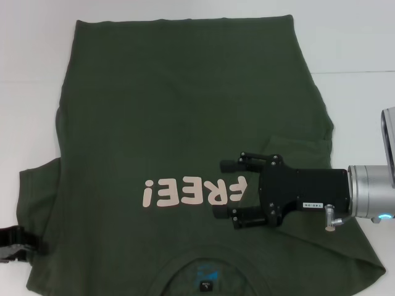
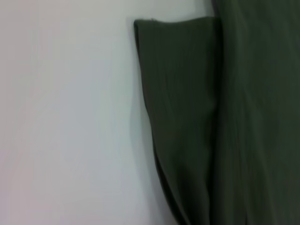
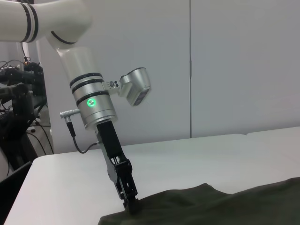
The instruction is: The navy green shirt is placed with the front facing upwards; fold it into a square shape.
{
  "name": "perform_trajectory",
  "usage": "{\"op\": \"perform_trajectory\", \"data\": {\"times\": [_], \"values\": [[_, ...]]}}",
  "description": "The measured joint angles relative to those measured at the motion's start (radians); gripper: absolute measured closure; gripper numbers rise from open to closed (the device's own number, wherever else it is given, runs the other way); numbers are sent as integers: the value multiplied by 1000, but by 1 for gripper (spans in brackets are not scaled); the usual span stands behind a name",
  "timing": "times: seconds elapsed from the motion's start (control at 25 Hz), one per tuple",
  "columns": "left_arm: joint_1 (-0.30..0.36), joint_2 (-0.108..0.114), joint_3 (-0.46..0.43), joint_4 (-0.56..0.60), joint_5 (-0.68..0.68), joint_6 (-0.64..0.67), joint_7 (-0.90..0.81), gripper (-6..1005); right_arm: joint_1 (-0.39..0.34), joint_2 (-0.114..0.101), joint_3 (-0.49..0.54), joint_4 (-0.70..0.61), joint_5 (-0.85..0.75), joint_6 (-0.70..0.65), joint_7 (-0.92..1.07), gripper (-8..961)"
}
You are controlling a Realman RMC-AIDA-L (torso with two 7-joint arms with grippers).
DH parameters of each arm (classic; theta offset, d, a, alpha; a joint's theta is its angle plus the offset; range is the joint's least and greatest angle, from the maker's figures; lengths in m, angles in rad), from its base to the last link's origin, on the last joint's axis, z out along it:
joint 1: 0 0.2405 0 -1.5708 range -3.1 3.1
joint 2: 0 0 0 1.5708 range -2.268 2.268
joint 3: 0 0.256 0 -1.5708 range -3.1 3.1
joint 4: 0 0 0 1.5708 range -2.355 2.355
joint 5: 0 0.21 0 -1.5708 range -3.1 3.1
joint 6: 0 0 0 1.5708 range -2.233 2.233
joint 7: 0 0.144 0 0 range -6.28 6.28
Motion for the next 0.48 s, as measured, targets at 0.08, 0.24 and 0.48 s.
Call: {"op": "perform_trajectory", "data": {"times": [0.08,0.24,0.48], "values": [[0,0,0,6,0,0,2,493,0,0,2,0,0,-4,1,57],[0,0,3,16,0,-1,7,687,-1,0,3,0,0,-5,2,57],[0,-3,26,19,0,-7,7,825,-2,0,3,0,7,-6,2,58]]}}
